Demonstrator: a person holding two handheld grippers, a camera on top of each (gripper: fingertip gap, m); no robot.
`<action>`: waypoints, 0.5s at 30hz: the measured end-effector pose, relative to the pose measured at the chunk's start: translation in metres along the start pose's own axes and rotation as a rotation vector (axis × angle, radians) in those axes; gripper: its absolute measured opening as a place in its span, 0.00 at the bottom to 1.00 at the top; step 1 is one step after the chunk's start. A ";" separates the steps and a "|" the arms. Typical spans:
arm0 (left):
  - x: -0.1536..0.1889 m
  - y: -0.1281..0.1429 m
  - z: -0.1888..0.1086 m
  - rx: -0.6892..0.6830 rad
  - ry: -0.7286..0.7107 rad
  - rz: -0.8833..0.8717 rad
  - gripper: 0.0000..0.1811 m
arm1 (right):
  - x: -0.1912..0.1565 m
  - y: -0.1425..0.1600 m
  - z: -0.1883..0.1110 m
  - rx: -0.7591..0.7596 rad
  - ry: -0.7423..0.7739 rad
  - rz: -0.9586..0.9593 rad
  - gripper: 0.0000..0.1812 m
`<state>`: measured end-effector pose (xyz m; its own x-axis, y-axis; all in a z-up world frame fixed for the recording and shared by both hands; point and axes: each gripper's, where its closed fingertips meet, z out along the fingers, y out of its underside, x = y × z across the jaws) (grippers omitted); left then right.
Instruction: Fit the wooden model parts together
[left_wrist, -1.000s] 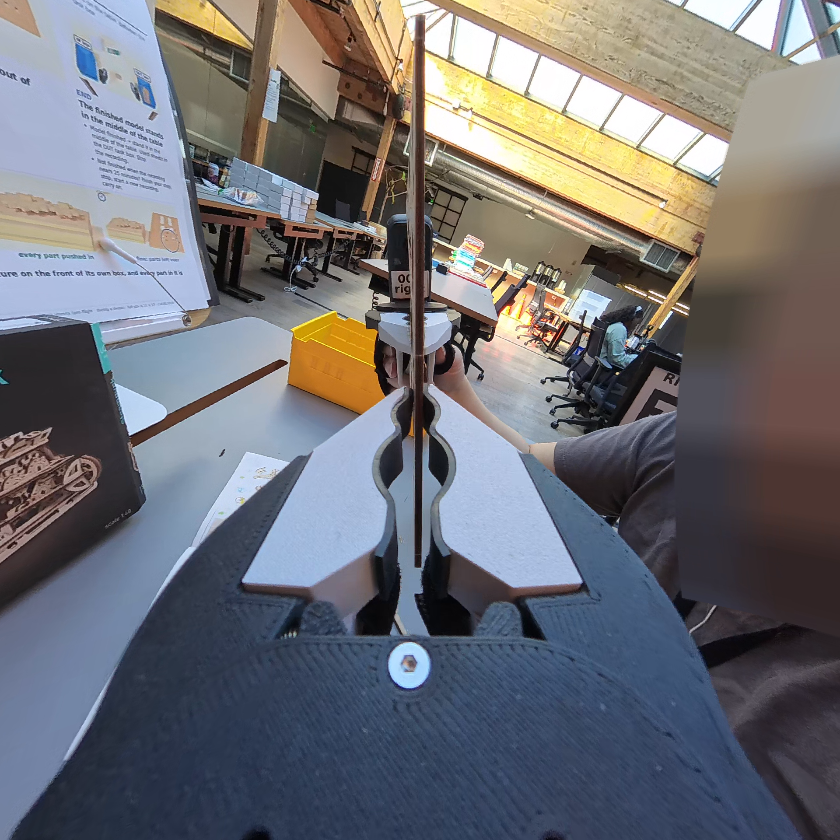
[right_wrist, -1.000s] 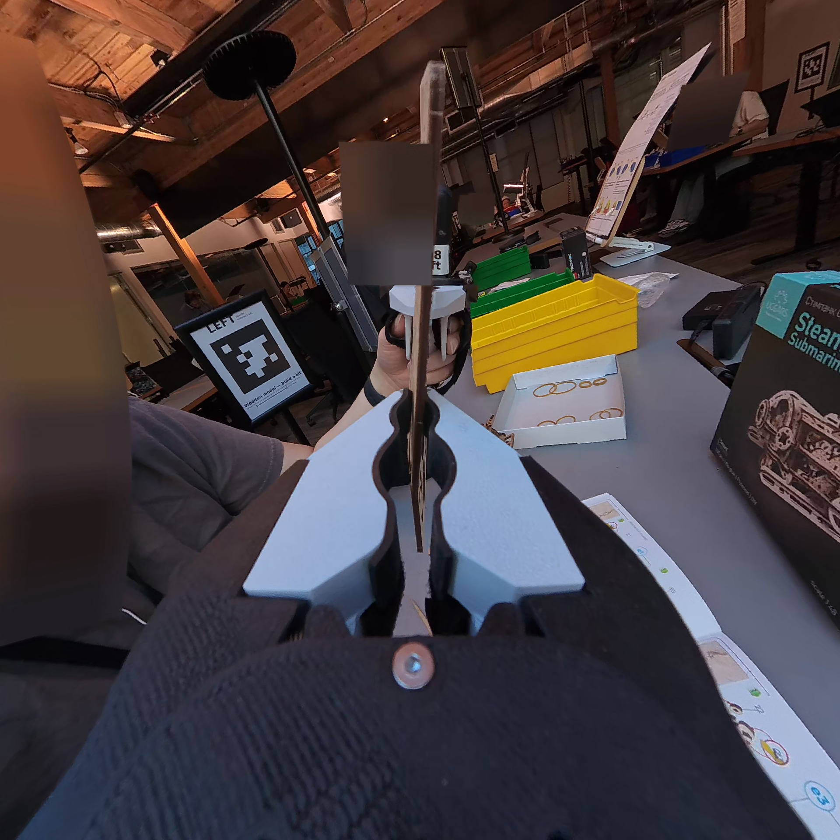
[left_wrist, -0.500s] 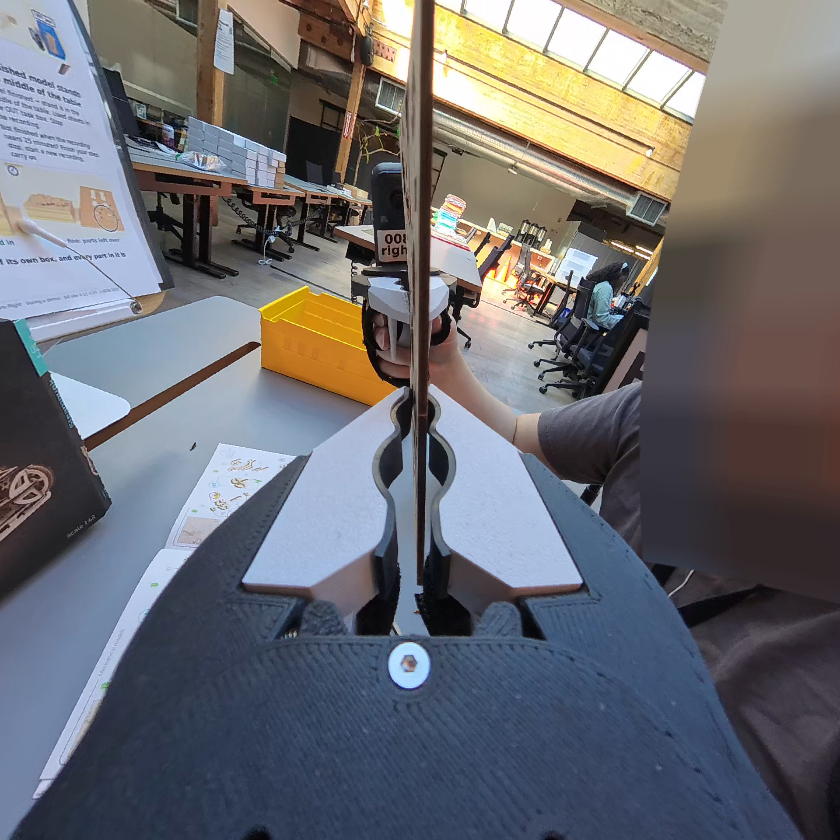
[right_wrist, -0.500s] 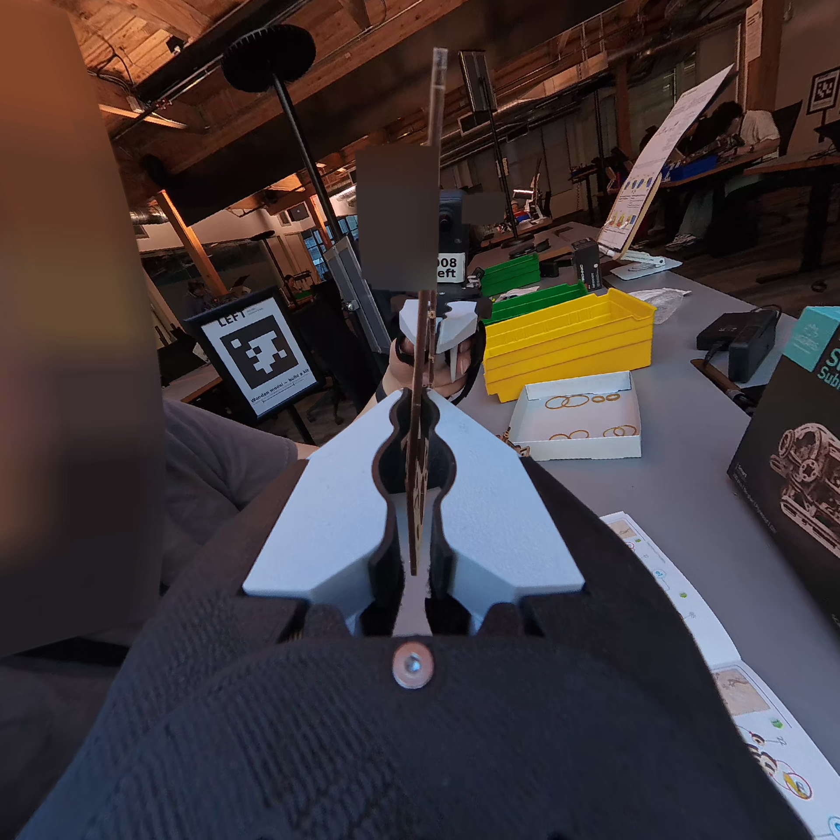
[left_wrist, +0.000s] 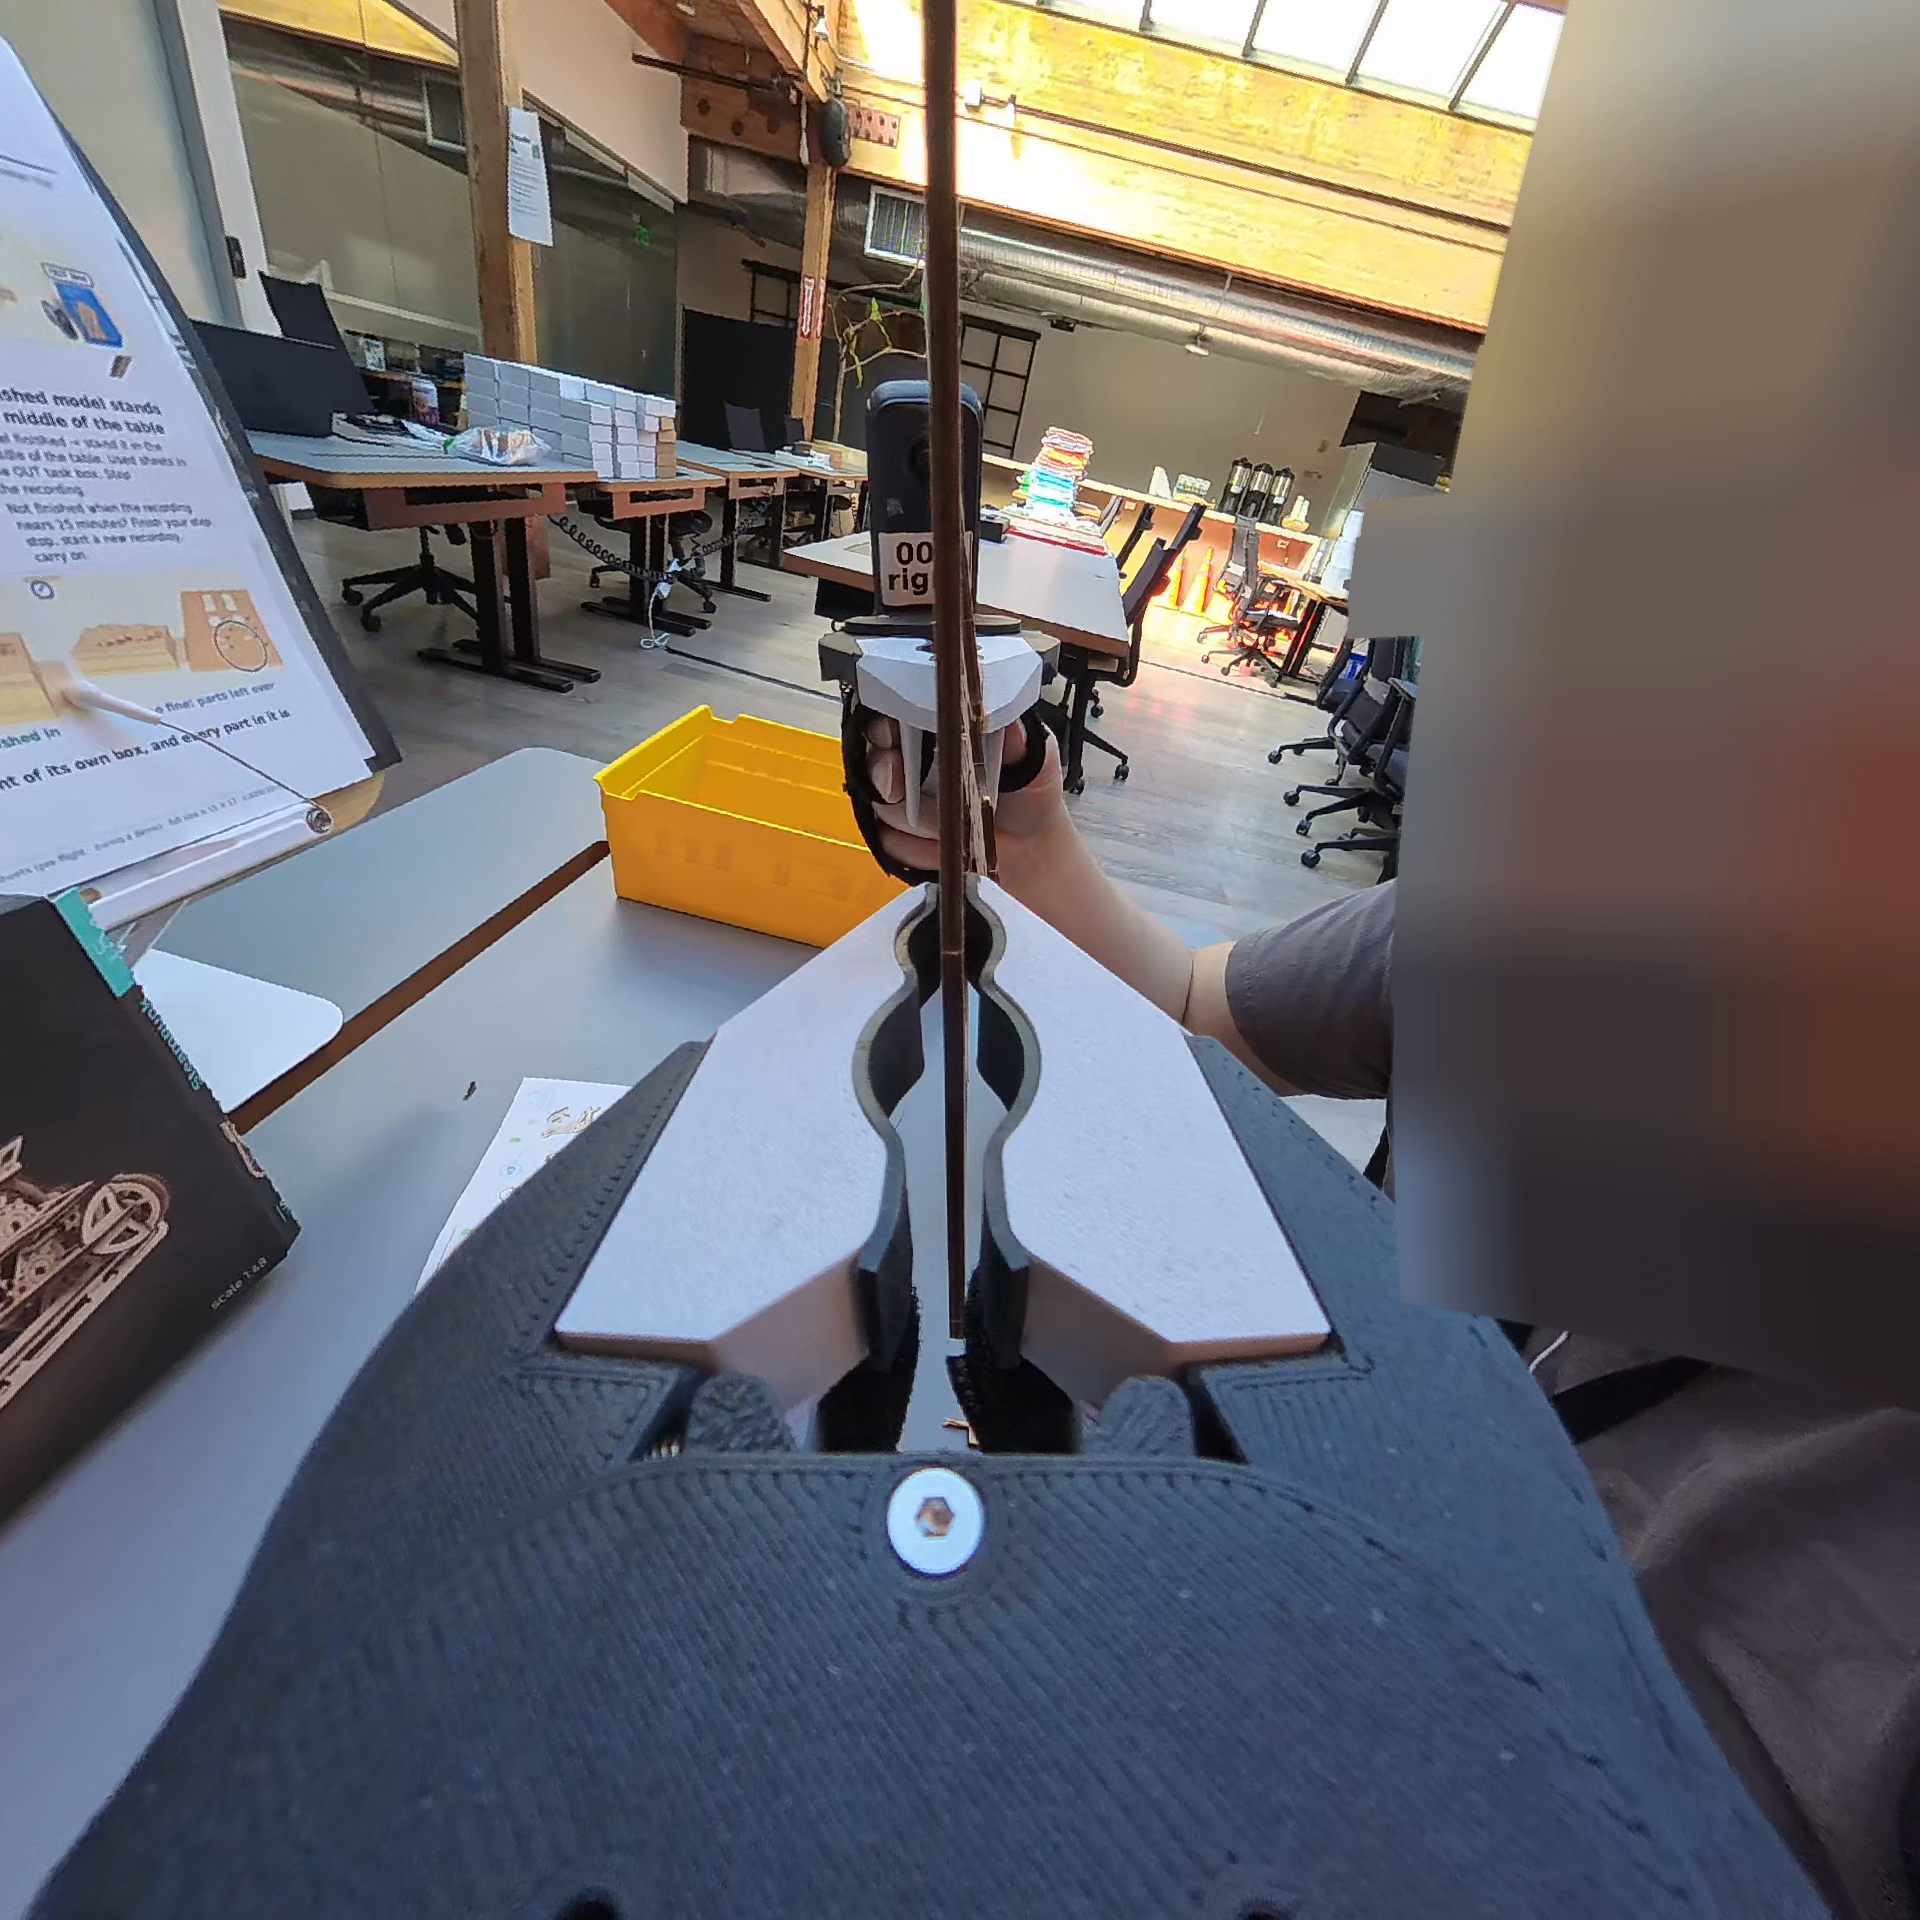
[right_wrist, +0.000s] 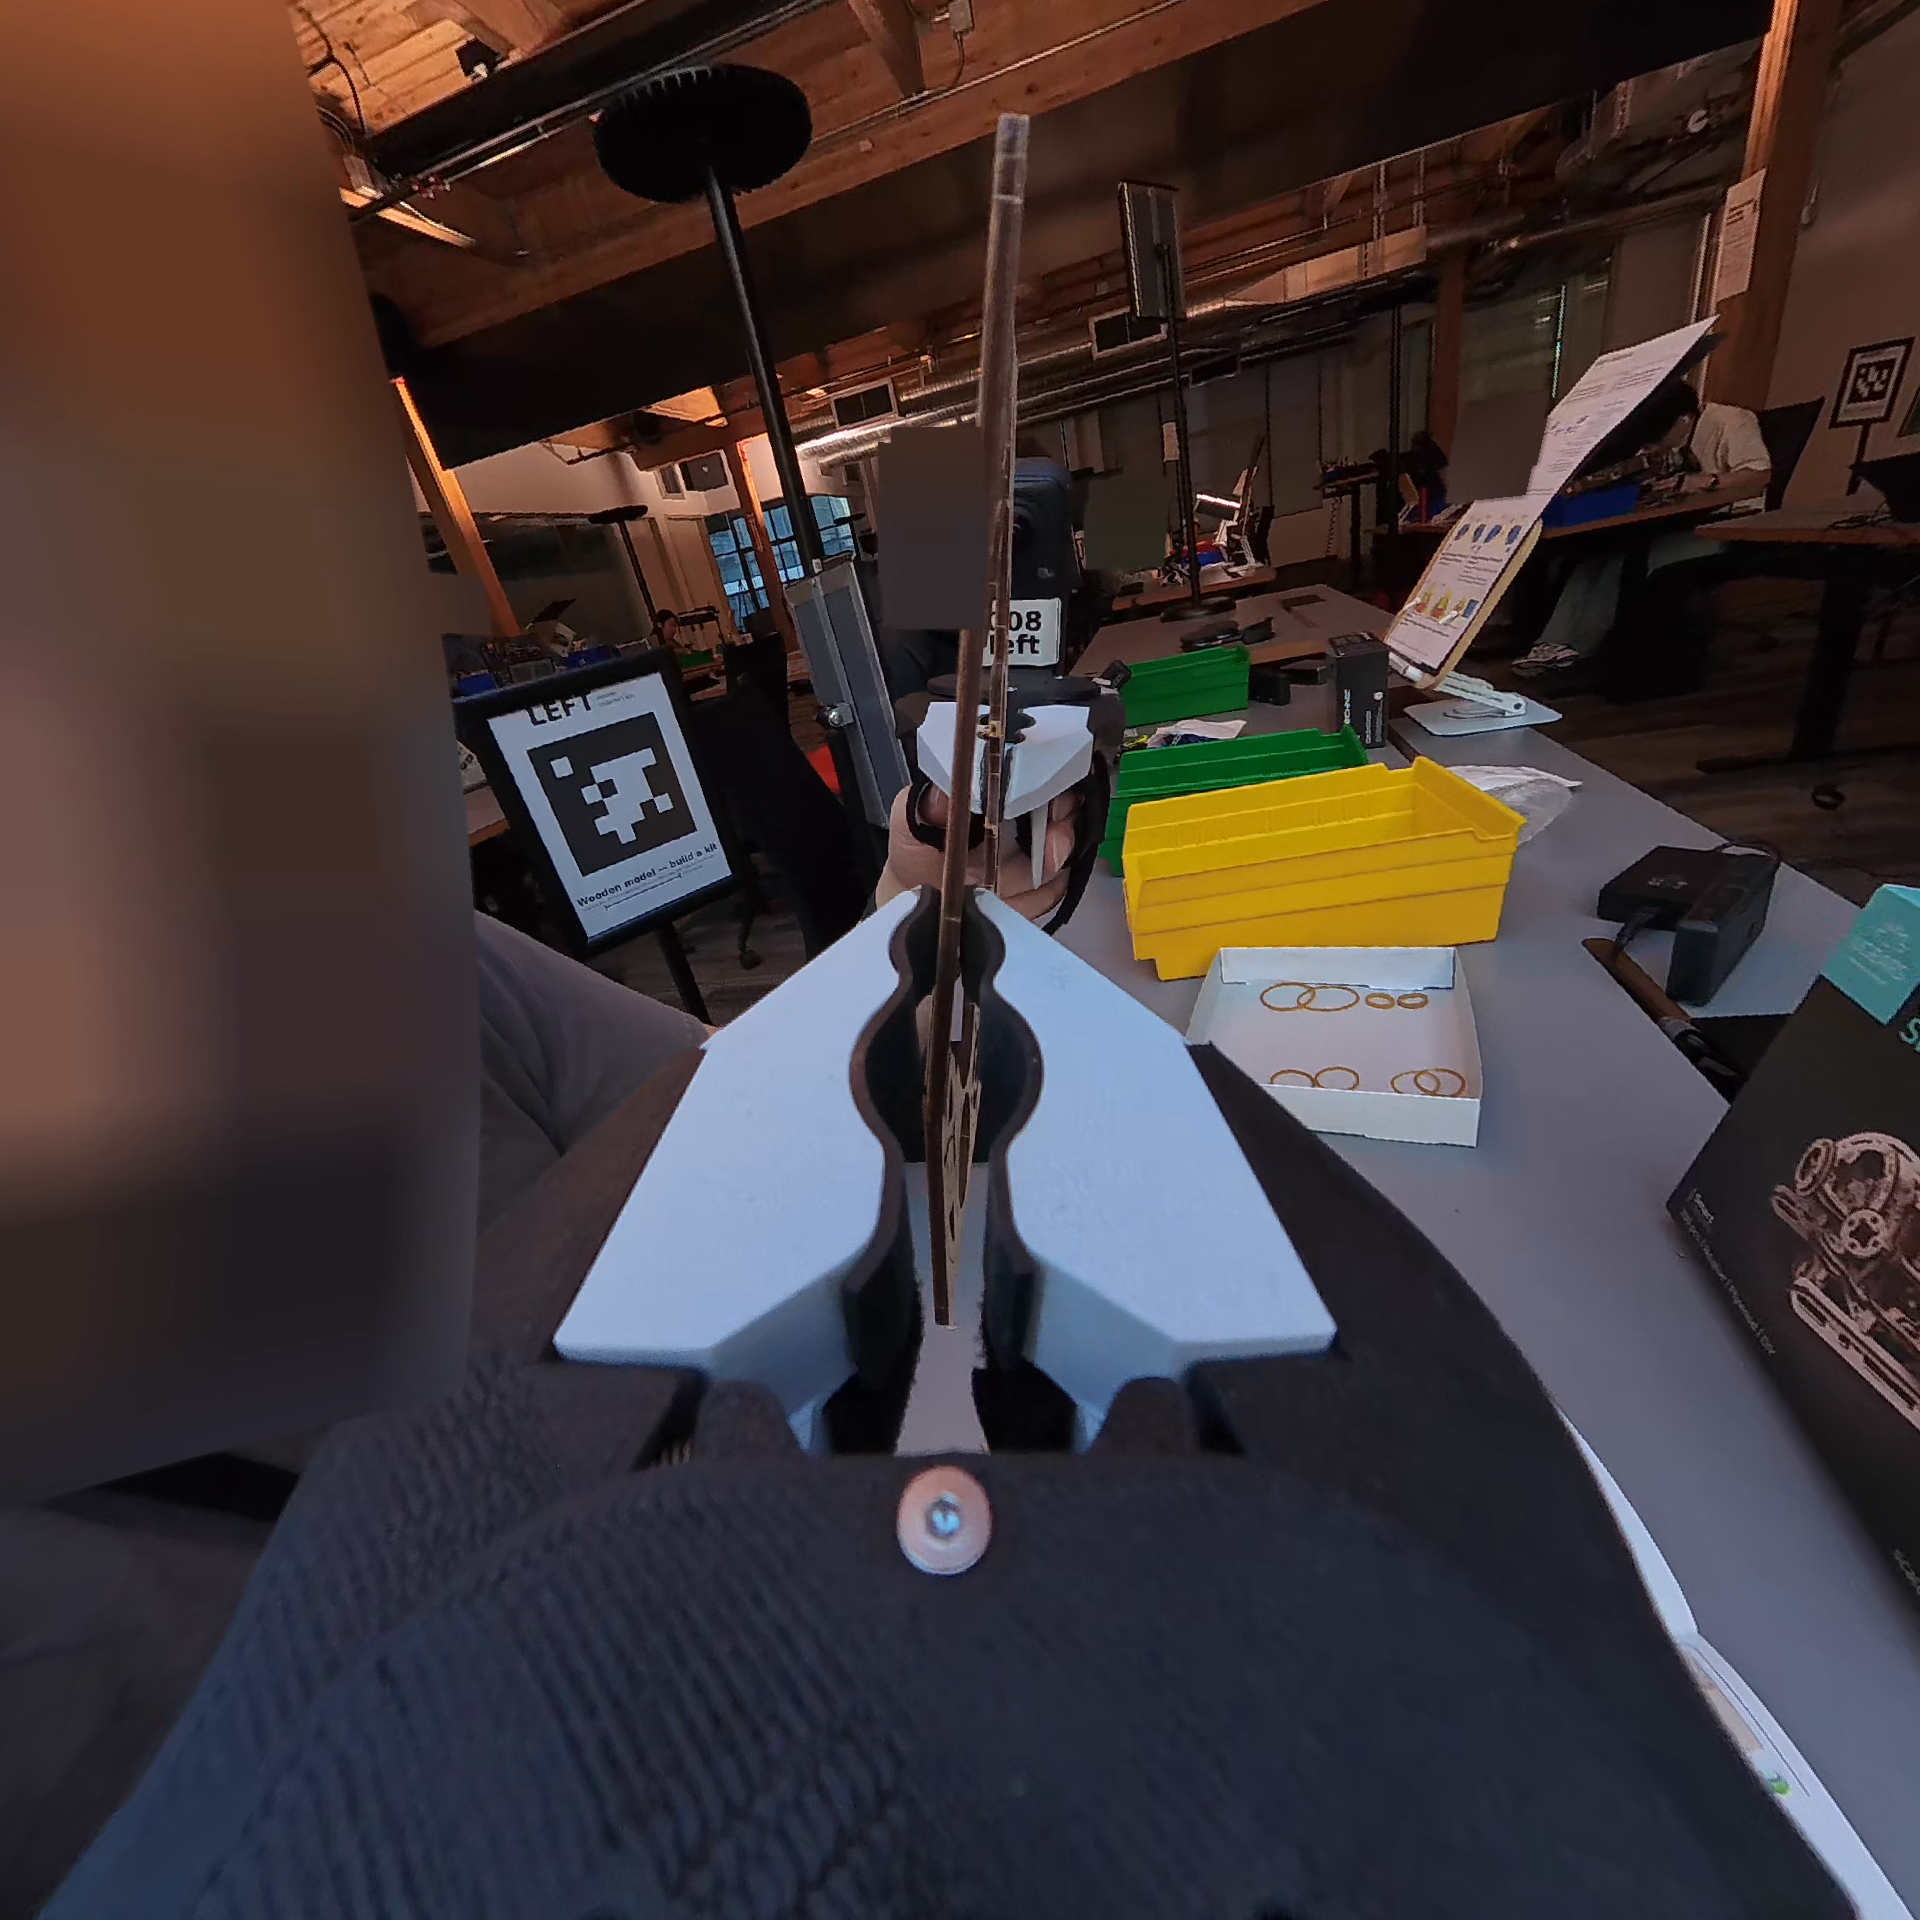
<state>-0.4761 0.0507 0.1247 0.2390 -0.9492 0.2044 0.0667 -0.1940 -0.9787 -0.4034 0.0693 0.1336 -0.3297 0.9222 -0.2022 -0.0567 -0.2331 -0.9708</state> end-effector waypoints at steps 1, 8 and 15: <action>0.001 0.000 0.000 -0.001 -0.001 0.004 0.00 | -0.001 0.000 0.000 -0.001 0.000 -0.004 0.00; 0.000 -0.005 -0.001 0.024 -0.010 0.009 0.00 | -0.002 -0.001 0.002 0.002 0.006 -0.014 0.01; -0.001 -0.007 0.000 0.043 -0.003 -0.016 0.00 | -0.002 -0.003 0.001 0.013 0.009 -0.018 0.01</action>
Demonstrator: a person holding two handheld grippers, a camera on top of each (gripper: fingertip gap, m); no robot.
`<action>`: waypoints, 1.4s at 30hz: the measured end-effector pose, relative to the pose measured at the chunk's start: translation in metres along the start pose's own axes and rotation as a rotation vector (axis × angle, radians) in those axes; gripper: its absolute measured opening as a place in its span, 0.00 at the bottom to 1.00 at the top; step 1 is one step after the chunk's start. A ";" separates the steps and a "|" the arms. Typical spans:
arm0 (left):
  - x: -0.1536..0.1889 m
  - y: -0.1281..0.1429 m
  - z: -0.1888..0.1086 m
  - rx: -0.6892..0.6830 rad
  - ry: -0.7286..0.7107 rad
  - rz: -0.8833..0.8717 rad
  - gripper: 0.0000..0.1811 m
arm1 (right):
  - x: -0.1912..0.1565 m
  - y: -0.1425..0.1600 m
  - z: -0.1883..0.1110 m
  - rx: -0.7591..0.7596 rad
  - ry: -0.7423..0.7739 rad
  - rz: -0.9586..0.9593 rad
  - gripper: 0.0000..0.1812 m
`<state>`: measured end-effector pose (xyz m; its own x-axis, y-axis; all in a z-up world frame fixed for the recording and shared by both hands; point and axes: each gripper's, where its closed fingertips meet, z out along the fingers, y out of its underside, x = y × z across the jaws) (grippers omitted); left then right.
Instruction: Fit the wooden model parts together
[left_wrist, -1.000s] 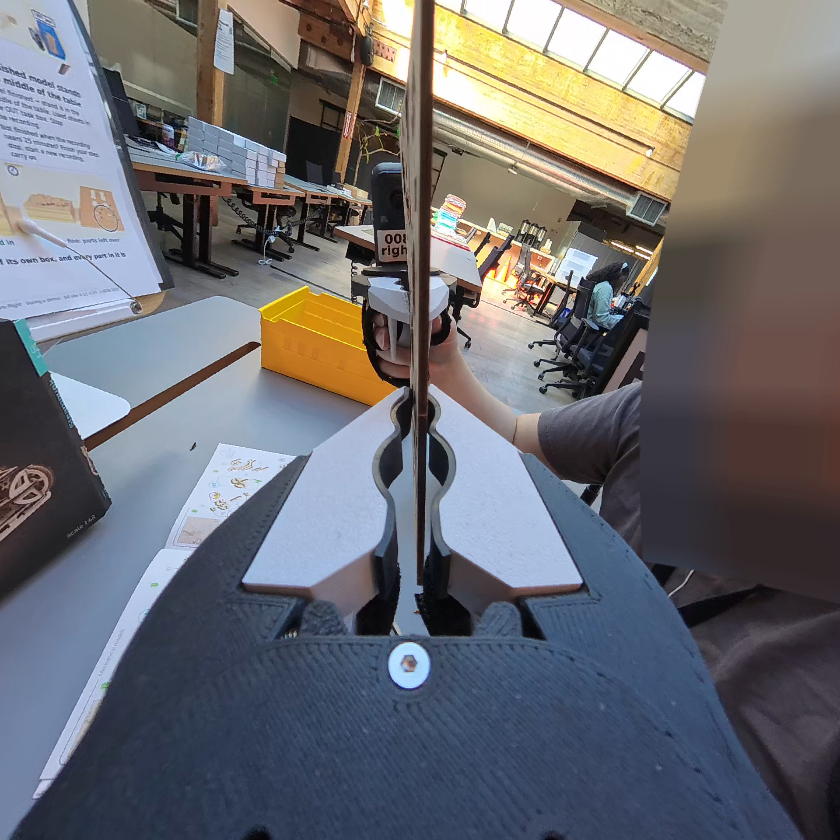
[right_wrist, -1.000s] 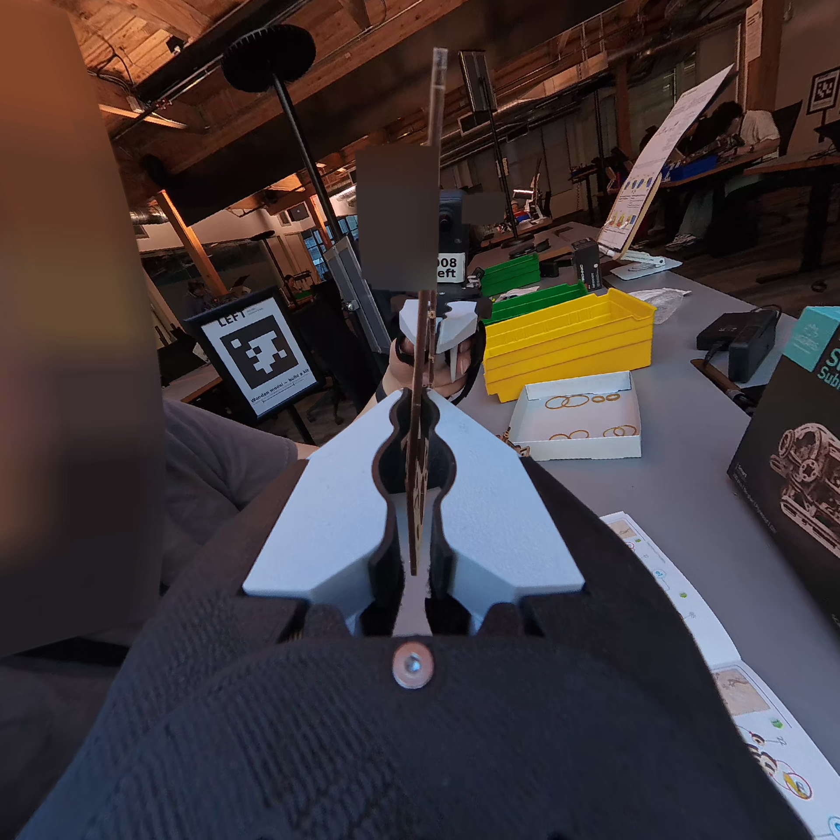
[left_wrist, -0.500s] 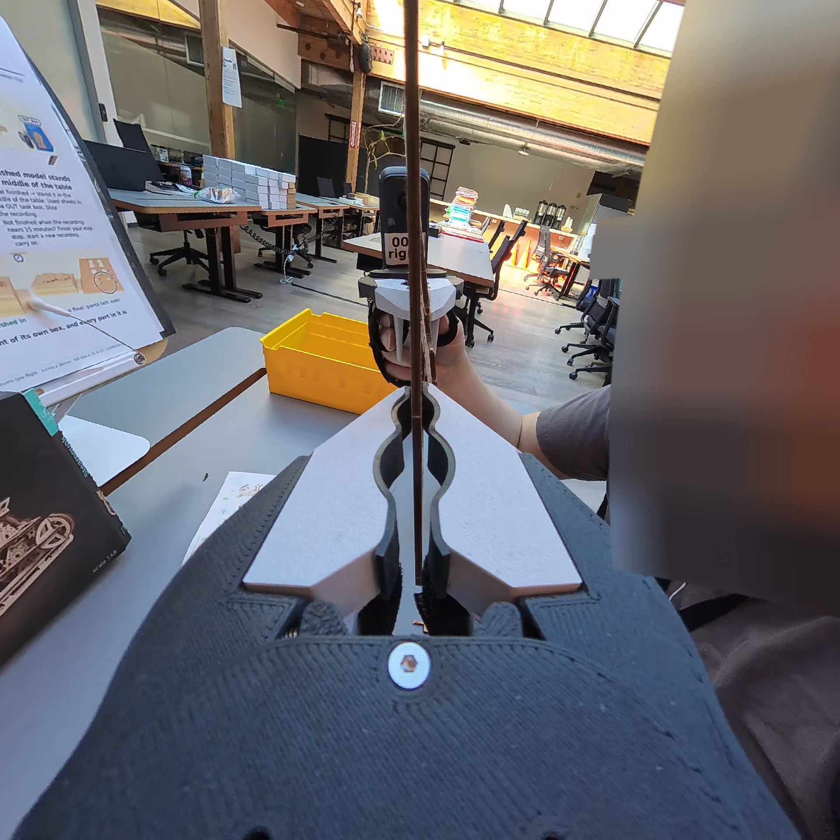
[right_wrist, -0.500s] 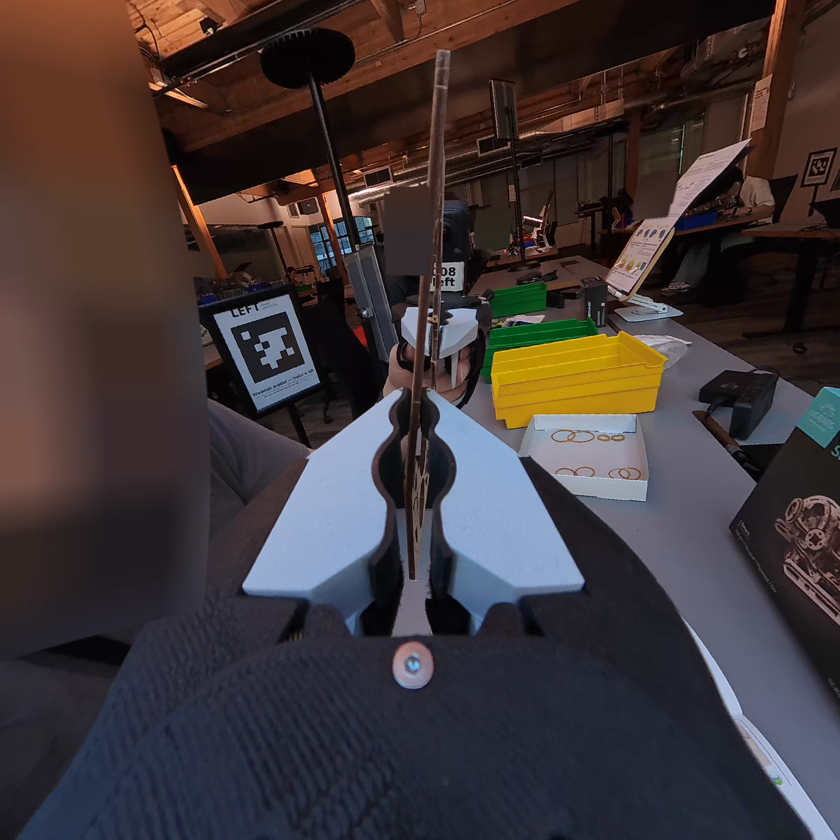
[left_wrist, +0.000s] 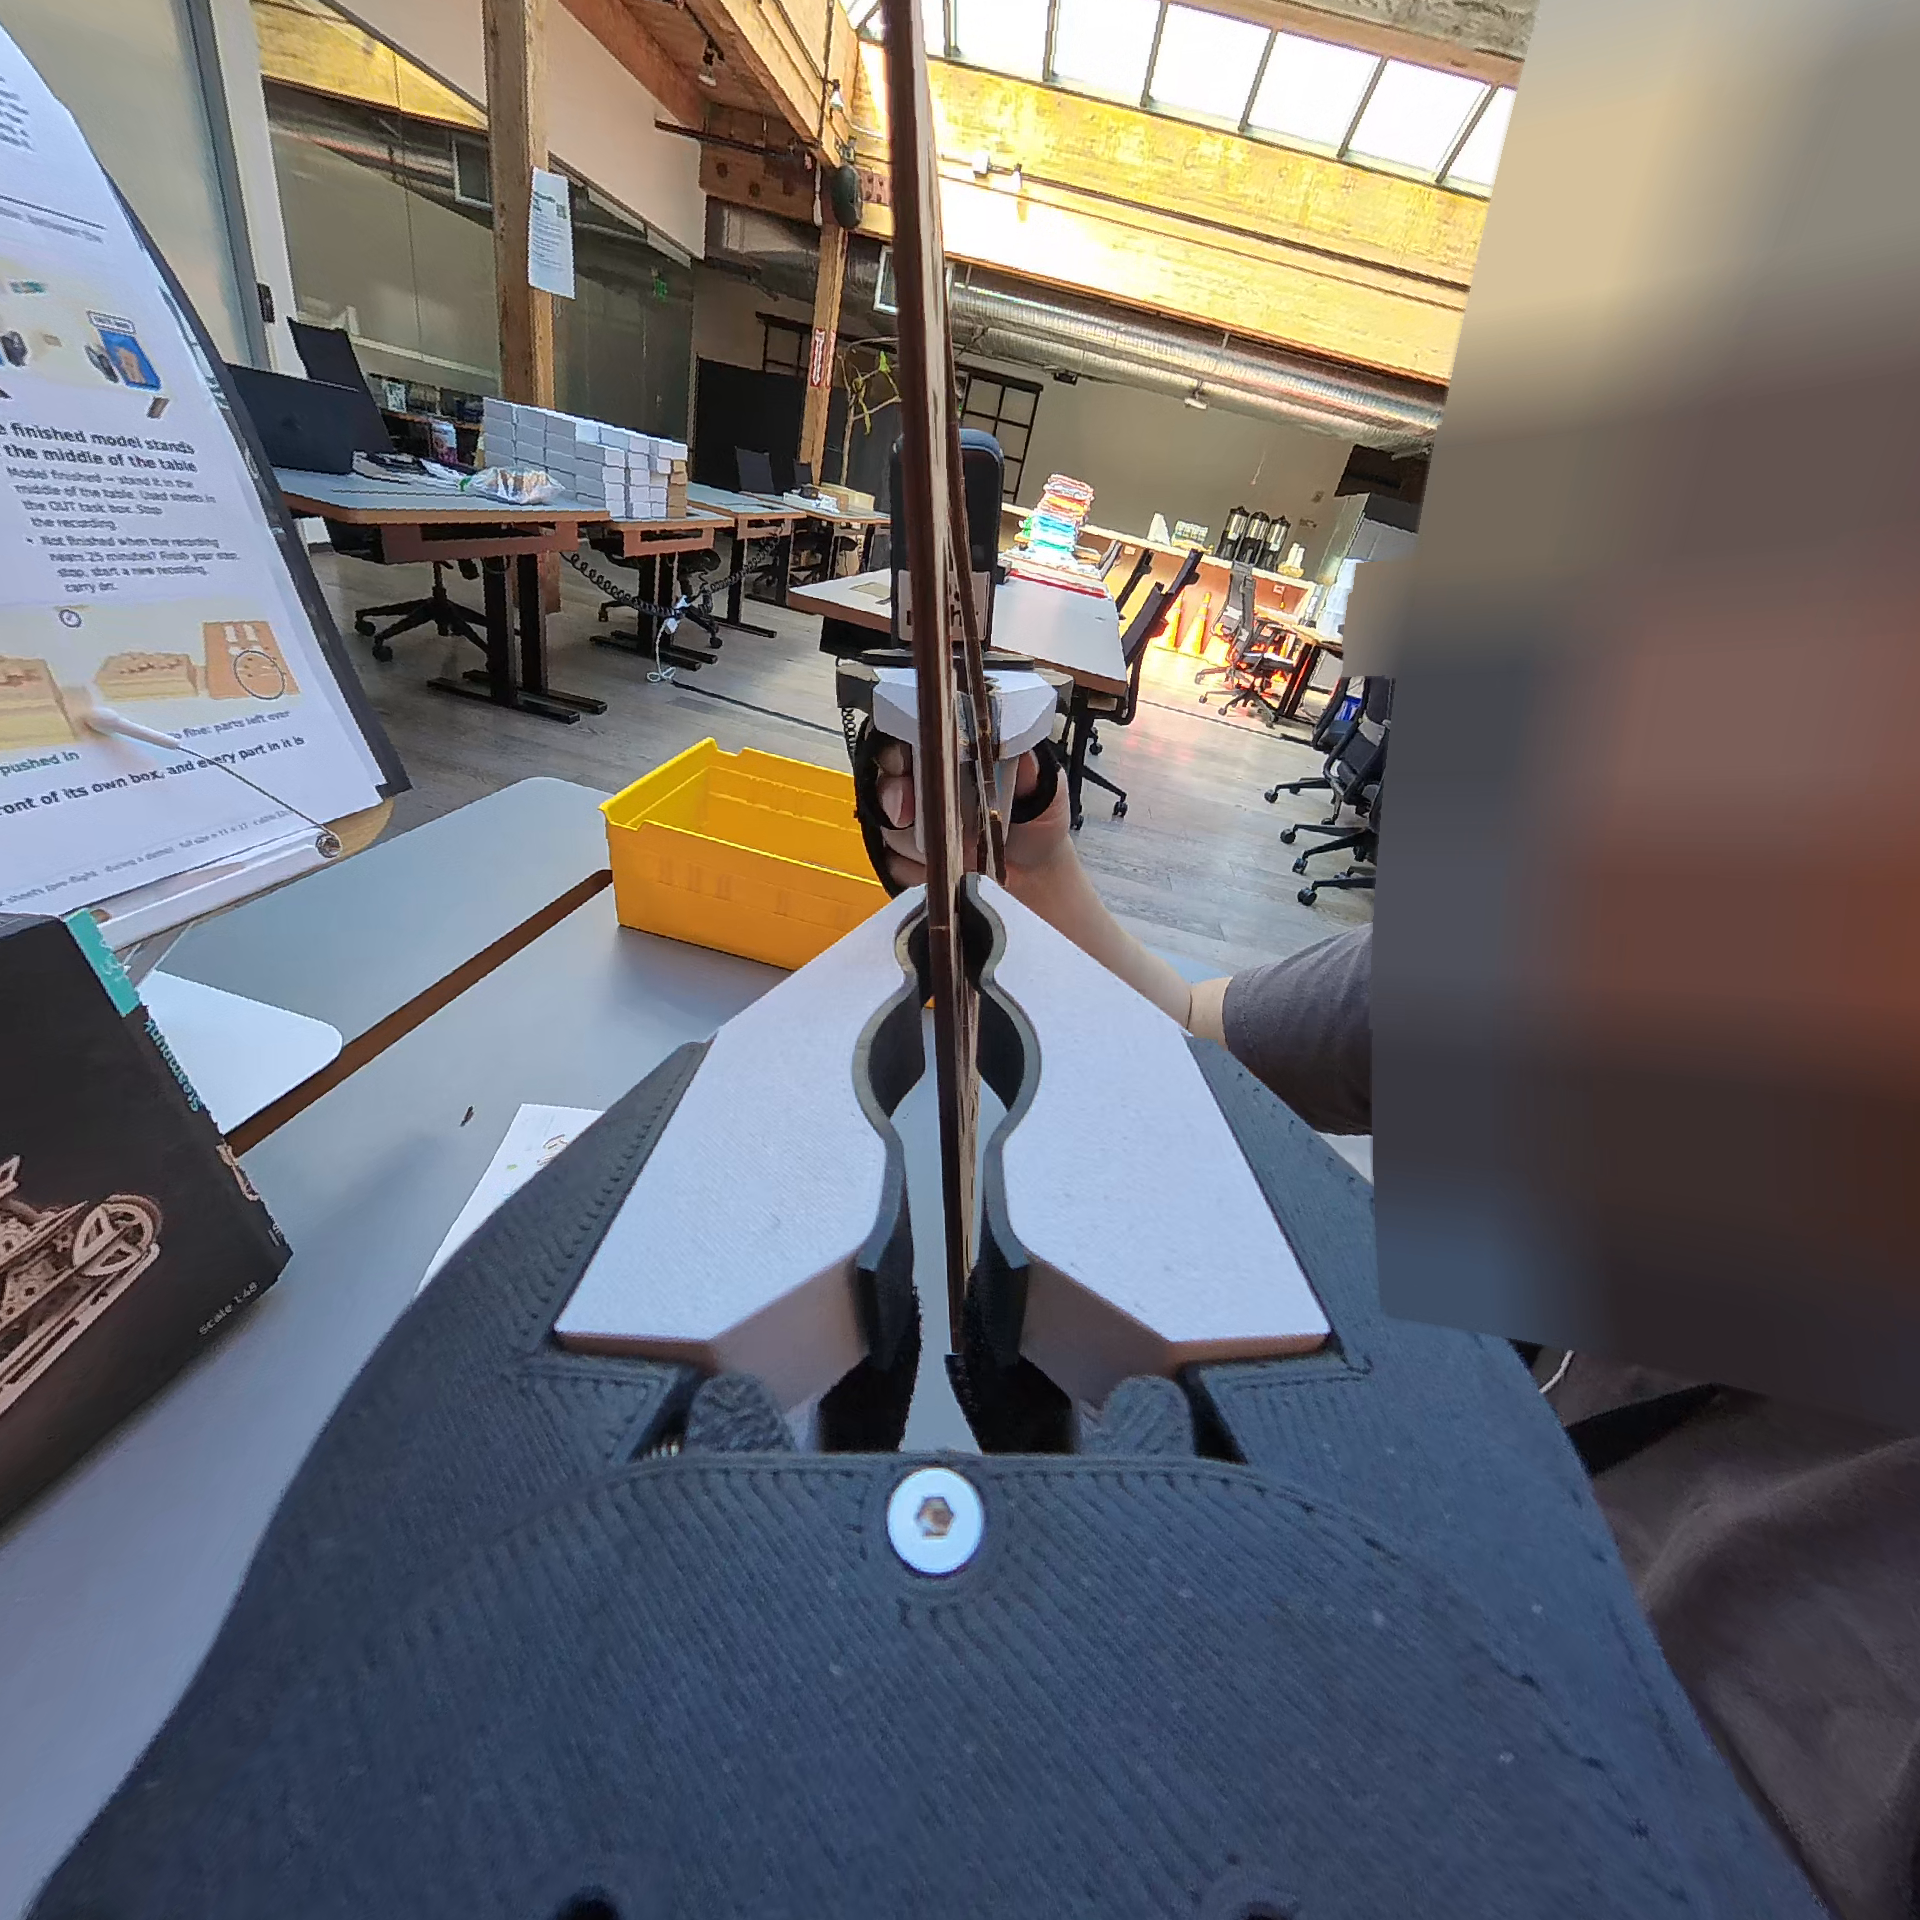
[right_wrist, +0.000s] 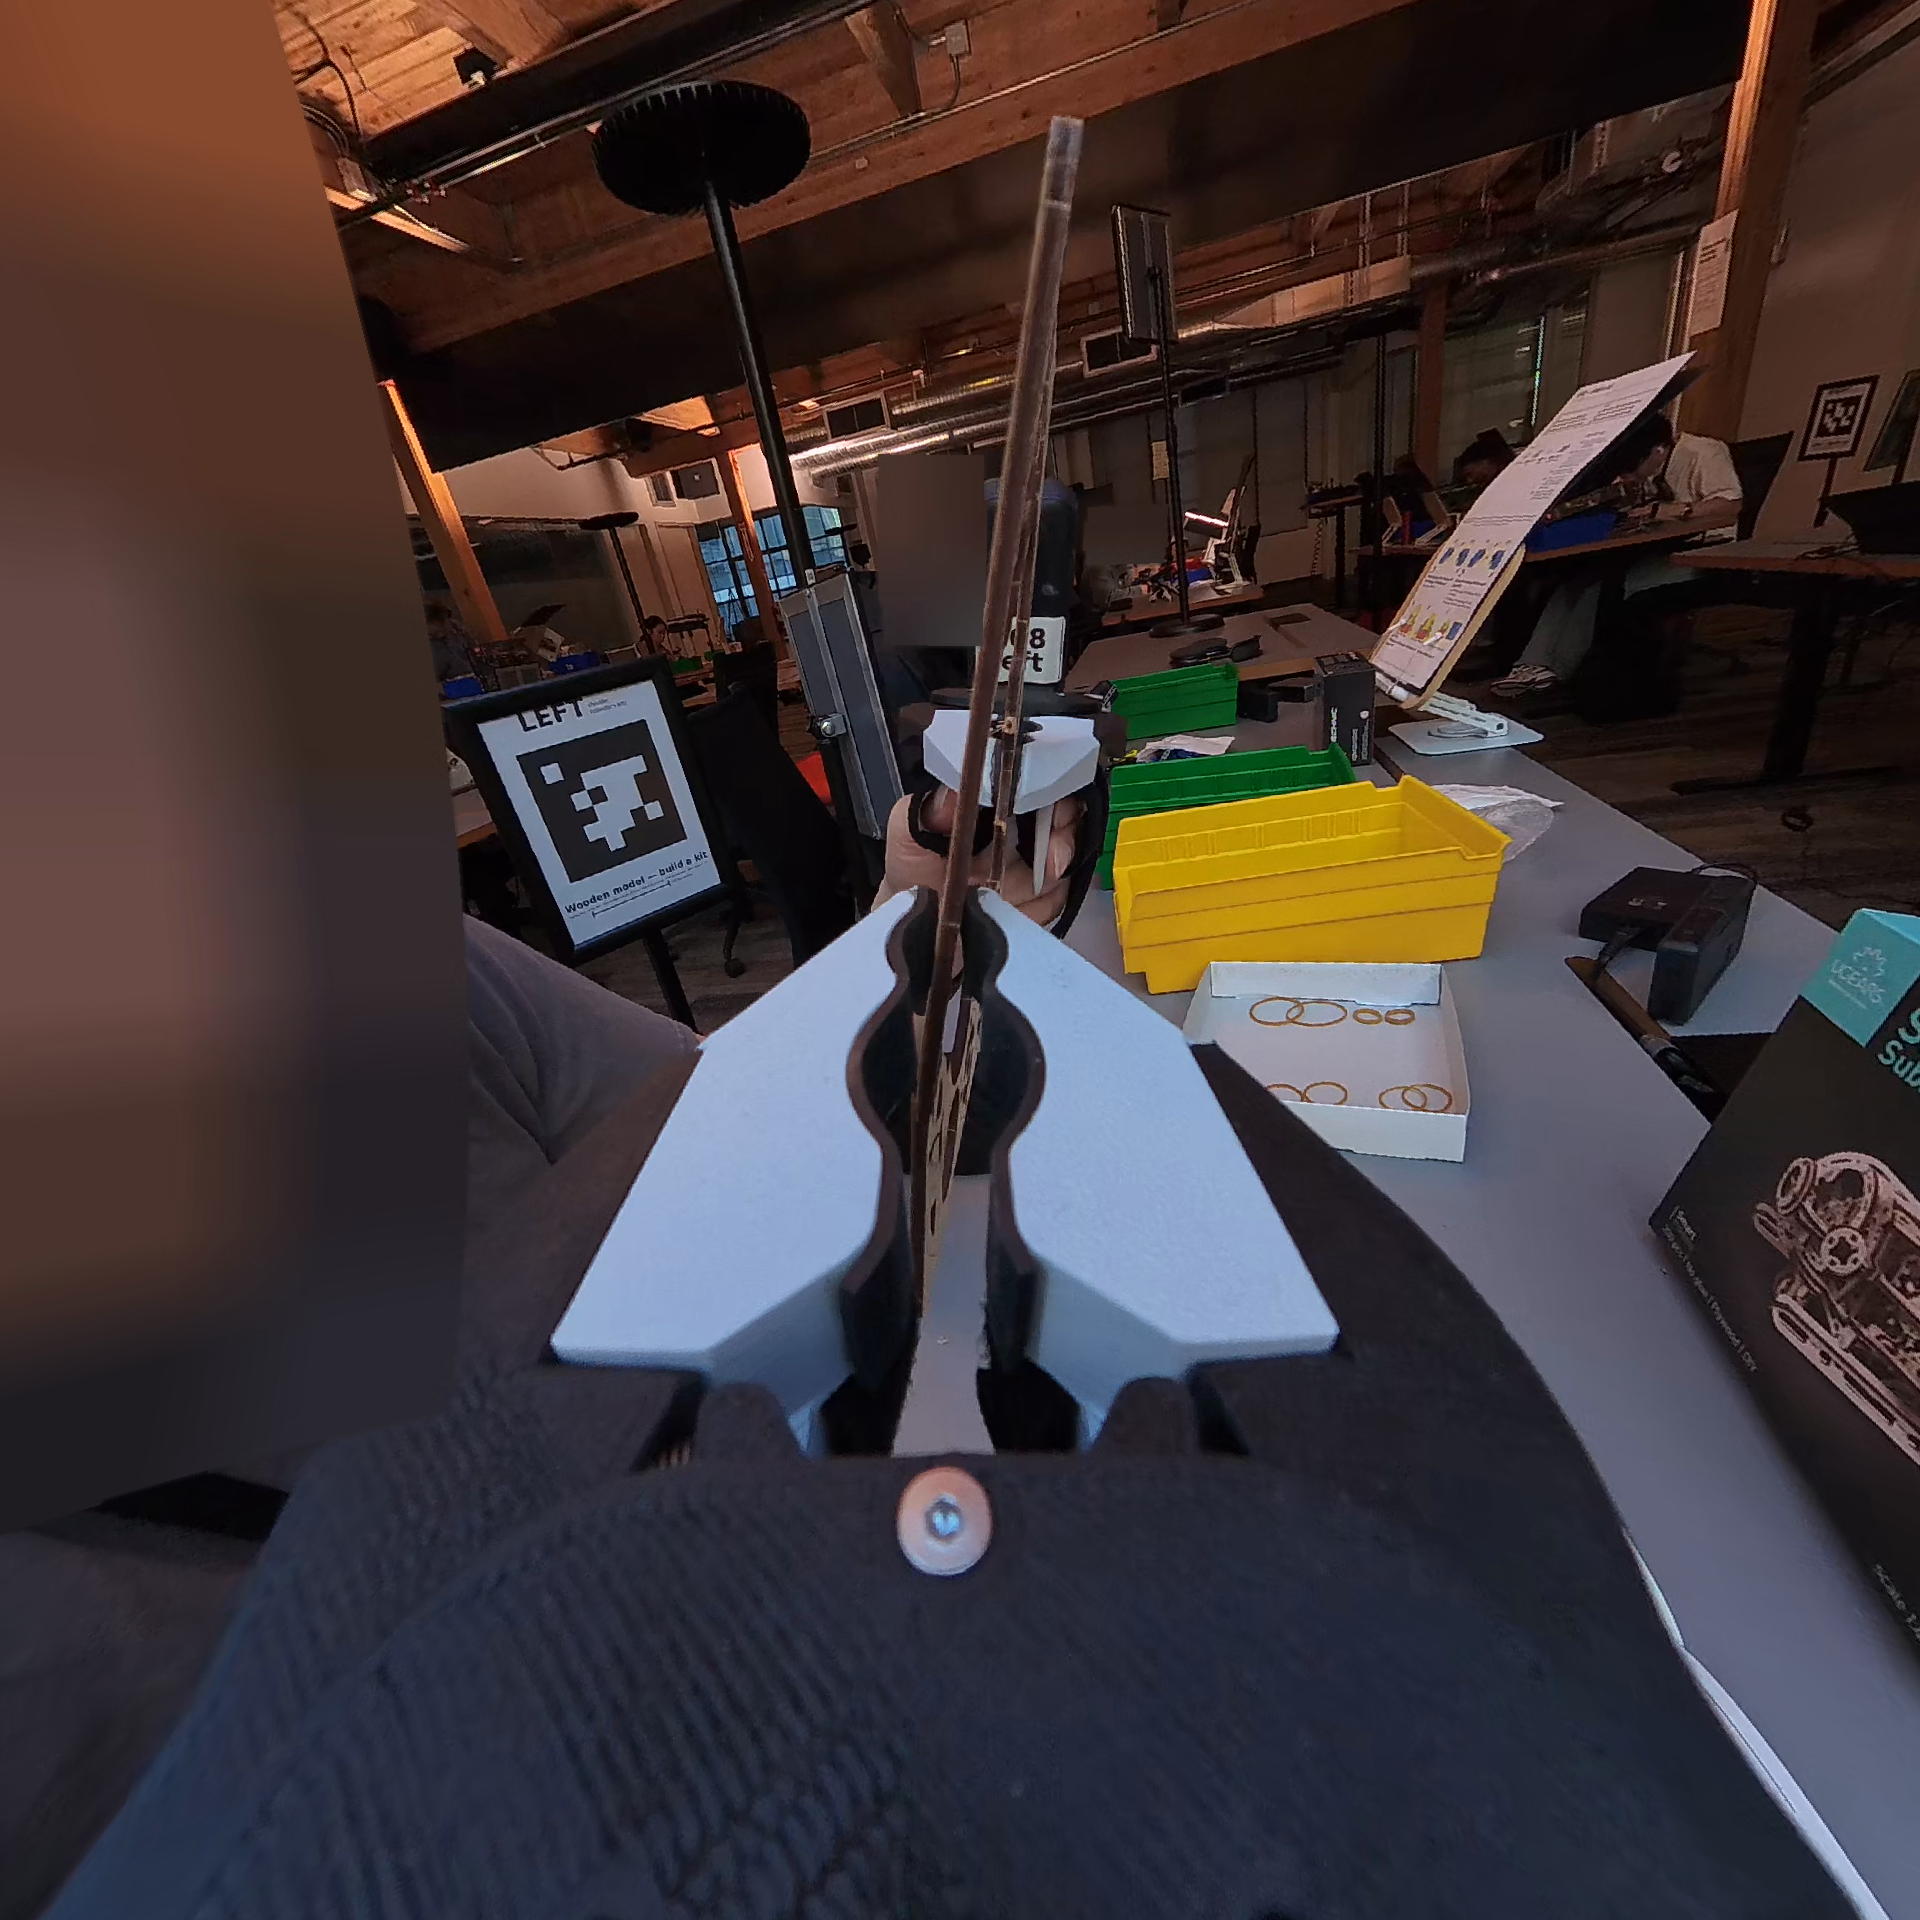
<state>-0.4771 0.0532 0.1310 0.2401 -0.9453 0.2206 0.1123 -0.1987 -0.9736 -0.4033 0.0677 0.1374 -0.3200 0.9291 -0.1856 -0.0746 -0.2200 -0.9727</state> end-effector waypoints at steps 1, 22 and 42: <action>0.000 0.000 0.000 0.005 0.003 -0.009 0.00 | 0.000 -0.001 0.000 0.003 0.001 0.000 0.01; -0.014 -0.006 0.001 0.108 0.034 -0.181 0.00 | 0.009 -0.003 -0.004 0.025 0.030 0.024 0.04; -0.022 -0.006 -0.005 0.113 0.005 -0.194 0.00 | 0.031 -0.027 -0.026 0.134 0.255 -0.144 0.06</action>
